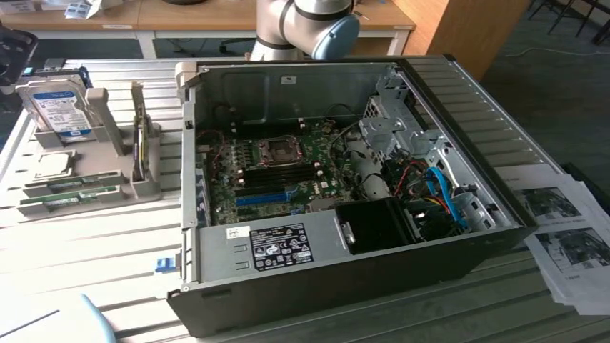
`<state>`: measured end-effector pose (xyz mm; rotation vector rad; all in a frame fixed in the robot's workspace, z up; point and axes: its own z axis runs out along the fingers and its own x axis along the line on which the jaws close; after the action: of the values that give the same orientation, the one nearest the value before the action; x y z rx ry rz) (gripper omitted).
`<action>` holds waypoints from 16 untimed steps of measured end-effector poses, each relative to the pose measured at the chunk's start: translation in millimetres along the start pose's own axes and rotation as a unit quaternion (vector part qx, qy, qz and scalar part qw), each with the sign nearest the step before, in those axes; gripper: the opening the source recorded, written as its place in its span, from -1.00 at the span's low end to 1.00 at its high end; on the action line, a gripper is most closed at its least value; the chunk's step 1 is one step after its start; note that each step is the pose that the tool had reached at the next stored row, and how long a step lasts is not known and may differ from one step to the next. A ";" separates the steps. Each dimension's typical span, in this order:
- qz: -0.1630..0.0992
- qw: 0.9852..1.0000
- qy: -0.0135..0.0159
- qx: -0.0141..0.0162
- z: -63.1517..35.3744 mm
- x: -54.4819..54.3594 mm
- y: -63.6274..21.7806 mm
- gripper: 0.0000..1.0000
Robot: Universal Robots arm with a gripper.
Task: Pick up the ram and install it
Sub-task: 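Reach for the ram, then pick up the ram and move it above insertion slot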
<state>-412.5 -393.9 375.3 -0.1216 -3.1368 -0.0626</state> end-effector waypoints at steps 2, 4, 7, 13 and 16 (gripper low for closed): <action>0.000 1.000 0.000 0.000 0.9 0.4 4.9 -0.81; 0.000 1.000 0.000 0.000 1.7 0.8 10.3 -0.81; 0.000 1.000 0.000 0.000 3.2 1.4 18.5 -0.81; 0.000 1.000 0.000 0.000 5.0 2.2 27.9 -0.81; 0.000 1.000 0.000 0.000 4.9 2.2 27.9 -0.81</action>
<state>-412.5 -365.7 371.5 -0.1216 -3.1362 -0.0625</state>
